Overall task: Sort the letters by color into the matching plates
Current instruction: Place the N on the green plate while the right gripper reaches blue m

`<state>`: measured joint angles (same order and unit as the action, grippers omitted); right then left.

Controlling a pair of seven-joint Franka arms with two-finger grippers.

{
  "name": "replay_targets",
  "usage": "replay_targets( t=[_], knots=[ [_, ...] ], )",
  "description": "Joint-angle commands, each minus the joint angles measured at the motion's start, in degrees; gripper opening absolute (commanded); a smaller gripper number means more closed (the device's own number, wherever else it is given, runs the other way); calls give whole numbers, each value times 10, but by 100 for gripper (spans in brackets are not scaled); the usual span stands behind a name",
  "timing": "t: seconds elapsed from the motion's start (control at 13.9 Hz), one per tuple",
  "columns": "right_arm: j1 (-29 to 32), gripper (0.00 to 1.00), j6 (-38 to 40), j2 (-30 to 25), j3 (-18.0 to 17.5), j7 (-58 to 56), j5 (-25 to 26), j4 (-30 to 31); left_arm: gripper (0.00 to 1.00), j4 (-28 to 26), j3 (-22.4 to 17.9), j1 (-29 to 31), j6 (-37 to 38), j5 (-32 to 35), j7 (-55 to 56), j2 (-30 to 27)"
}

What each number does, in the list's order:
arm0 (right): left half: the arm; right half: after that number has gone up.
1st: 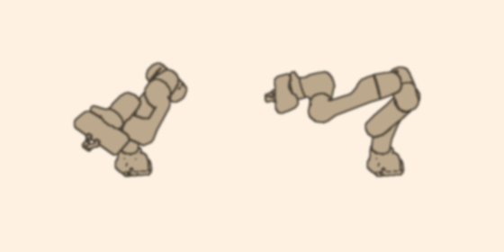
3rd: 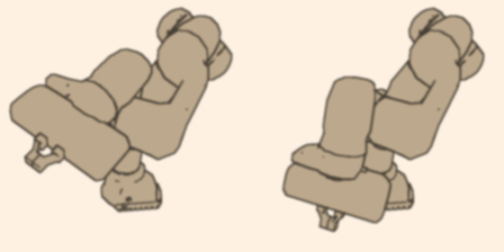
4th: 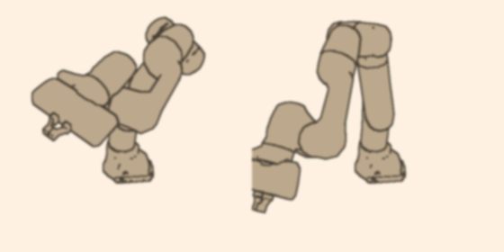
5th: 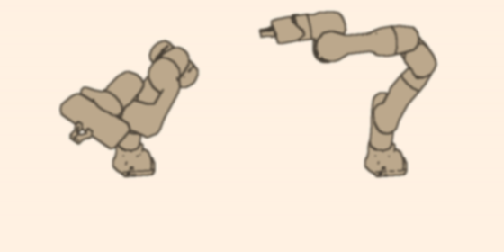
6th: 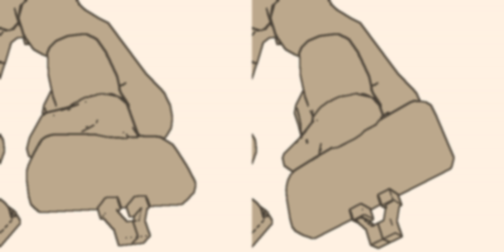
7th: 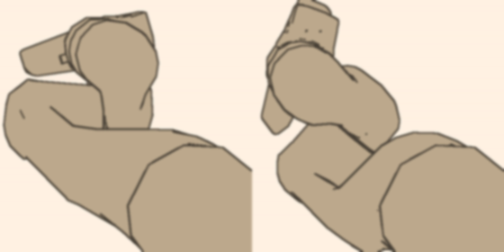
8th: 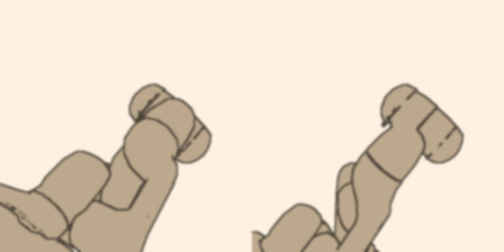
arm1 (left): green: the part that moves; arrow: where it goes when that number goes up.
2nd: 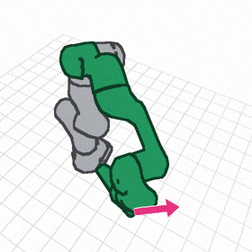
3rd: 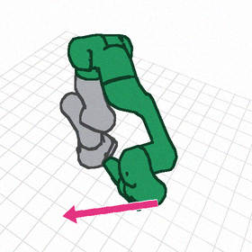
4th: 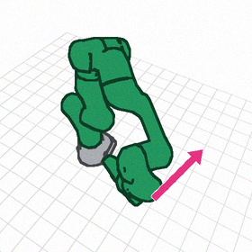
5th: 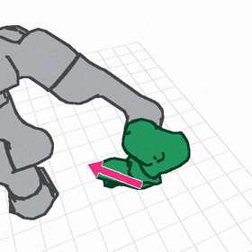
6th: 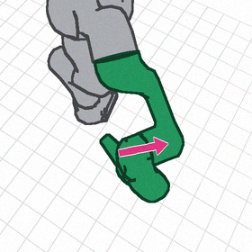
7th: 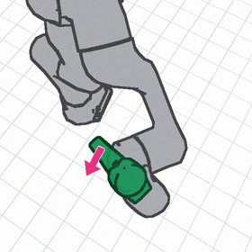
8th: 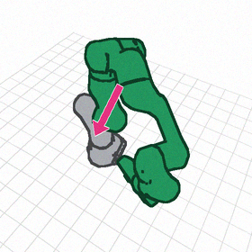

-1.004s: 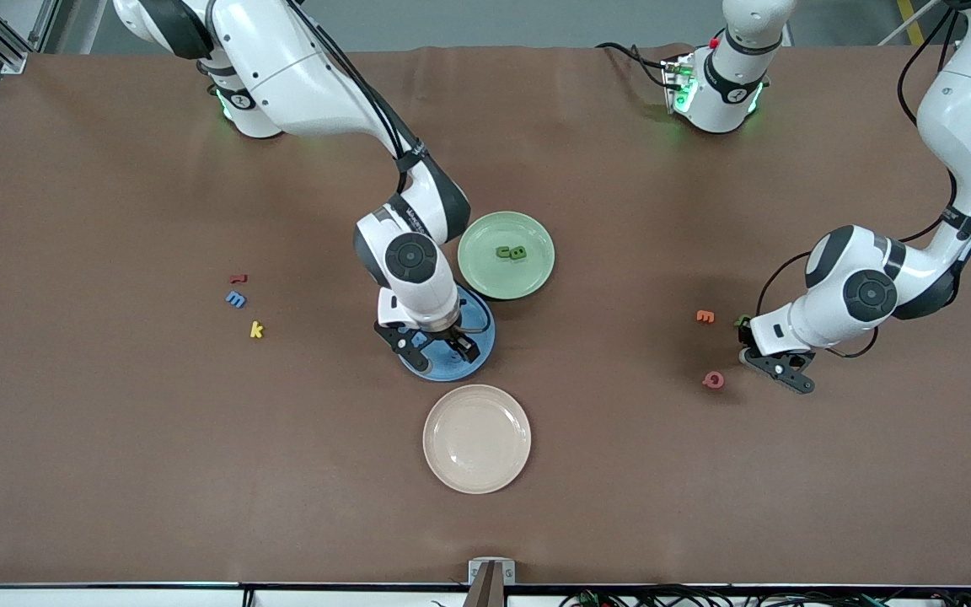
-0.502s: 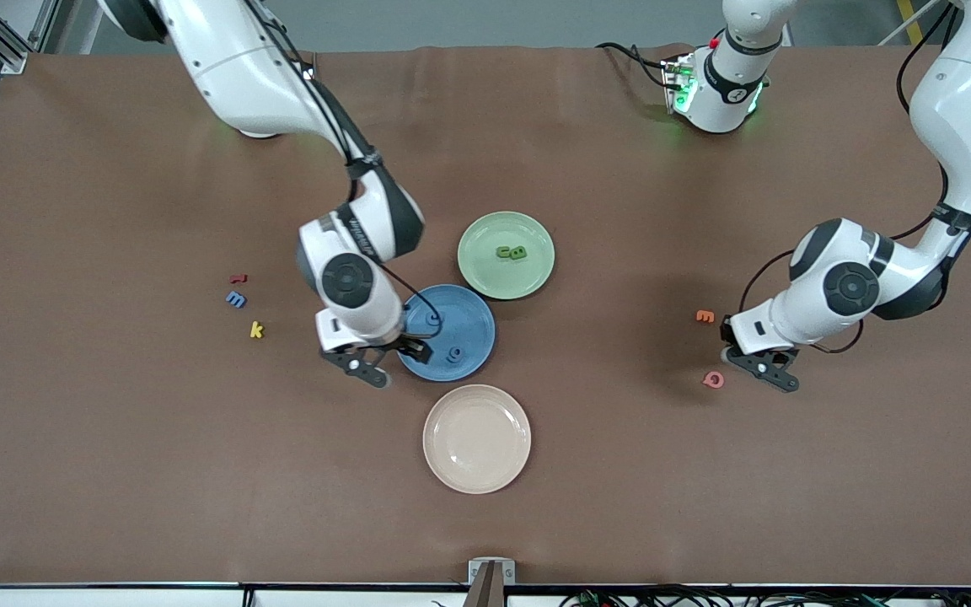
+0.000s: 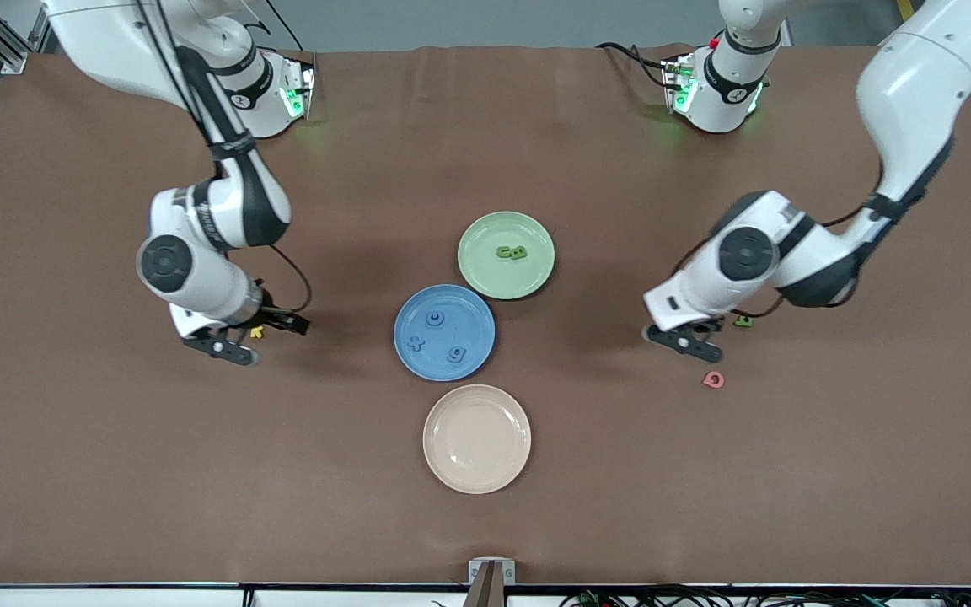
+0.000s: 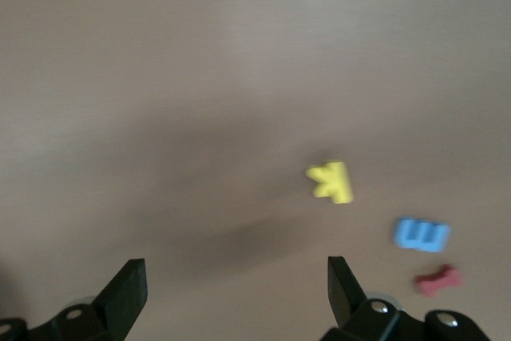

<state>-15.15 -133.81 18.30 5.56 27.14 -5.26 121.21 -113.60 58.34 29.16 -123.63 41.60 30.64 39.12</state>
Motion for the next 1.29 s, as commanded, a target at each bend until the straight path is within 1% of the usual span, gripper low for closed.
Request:
replay_targets(
  t=[0.0, 0.14, 0.29, 0.43, 0.5, 0.65, 0.72, 0.79, 0.86, 0.93, 1.0, 1.08, 1.15, 1.22],
  knots=[
    [43, 100, -45, -32, -11, -6, 6, 66, 1, 2, -1, -64, 12, 4, 104, -12],
    [66, 99, -83, -31, -11, -6, 6, 90, 1, 8, -1, -110, 11, 3, 181, -8],
    [77, 98, -113, -31, -6, -6, 6, 116, 1, 14, -1, -156, 9, 2, 253, -1],
    [85, 98, -140, -31, -1, -6, 14, 139, 1, 17, -1, -190, 2, 2, 322, 12],
    [92, 97, -162, -31, -1, -6, 24, 152, 1, 17, -3, -210, -5, 2, 347, 14],
    [94, 95, -208, -27, -1, -6, 27, 173, 3, 18, -8, -240, -23, 2, 401, 23],
    [96, 93, -212, -24, -2, -6, 28, 176, 4, 18, -9, -255, -28, 2, 424, 26],
    [95, 91, -211, -23, -2, -6, 28, 178, 9, 23, -22, -276, -29, 2, 446, 29],
    [95, 85, -211, -23, -2, -6, 28, 182, 14, 29, -37, -304, -29, 2, 471, 31],
    [95, 75, -210, -23, -2, -6, 28, 183, 20, 39, -48, -326, -29, 2, 495, 32],
    [95, 66, -209, -23, -2, -7, 28, 183, 26, 44, -65, -349, -29, 2, 515, 34],
    [95, 61, -207, -22, -2, -7, 28, 183, 33, 50, -79, -362, -29, 2, 519, 34],
    [95, 59, -207, -22, -2, -7, 28, 185, 49, 51, -82, -365, -30, 2, 519, 35],
    [95, 59, -207, -22, -2, -7, 28, 186, 77, 51, -85, -365, -30, 2, 521, 35]
  ],
)
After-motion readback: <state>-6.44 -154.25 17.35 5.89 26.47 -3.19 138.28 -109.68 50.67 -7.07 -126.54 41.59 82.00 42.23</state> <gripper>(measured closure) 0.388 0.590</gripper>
